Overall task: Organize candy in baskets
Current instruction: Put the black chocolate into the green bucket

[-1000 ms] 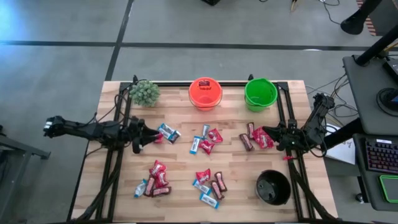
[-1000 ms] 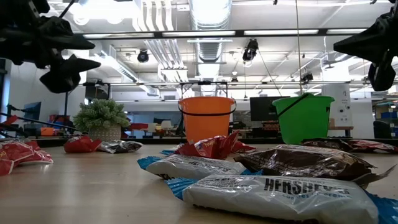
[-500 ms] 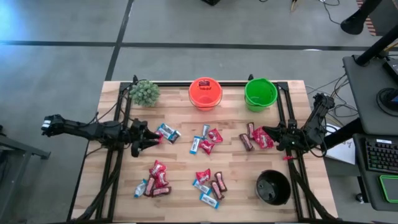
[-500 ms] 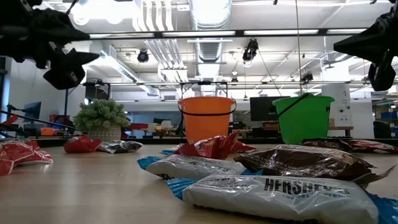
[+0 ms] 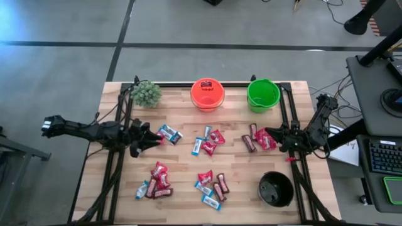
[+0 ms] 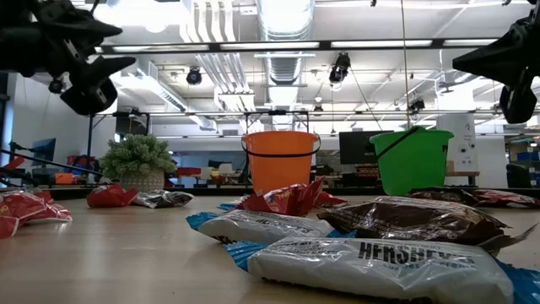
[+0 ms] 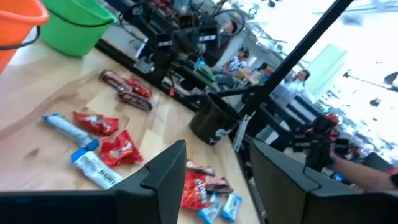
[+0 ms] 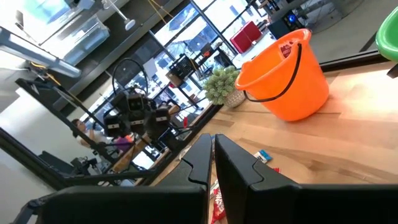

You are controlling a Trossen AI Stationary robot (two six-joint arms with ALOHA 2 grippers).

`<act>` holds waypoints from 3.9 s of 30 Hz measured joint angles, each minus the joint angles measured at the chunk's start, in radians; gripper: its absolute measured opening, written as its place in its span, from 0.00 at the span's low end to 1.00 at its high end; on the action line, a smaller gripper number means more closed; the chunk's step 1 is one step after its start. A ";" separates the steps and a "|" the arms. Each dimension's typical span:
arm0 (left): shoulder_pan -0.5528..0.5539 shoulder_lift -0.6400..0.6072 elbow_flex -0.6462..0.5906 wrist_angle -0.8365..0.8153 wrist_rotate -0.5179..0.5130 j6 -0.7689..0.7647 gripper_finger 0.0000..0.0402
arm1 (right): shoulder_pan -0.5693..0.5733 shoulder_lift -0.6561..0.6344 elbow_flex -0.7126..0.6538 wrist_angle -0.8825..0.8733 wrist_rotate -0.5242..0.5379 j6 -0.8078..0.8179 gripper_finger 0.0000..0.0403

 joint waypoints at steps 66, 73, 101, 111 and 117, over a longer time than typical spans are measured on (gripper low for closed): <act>0.053 0.492 0.143 0.295 0.253 -0.115 0.38 | 0.000 0.000 0.000 -0.003 -0.001 0.047 0.03; 0.130 0.586 0.142 0.390 0.491 -0.144 0.34 | 0.000 0.000 0.000 -0.004 -0.001 0.047 0.03; 0.217 0.593 0.143 0.416 0.491 0.026 0.31 | 0.000 0.000 0.000 0.000 -0.010 0.054 0.03; 0.219 0.593 0.144 0.476 0.427 -0.019 0.31 | 0.000 0.000 0.000 0.001 -0.010 0.046 0.03; 0.219 0.594 0.145 0.481 0.367 -0.020 0.31 | 0.000 0.000 0.000 0.001 -0.032 0.016 0.03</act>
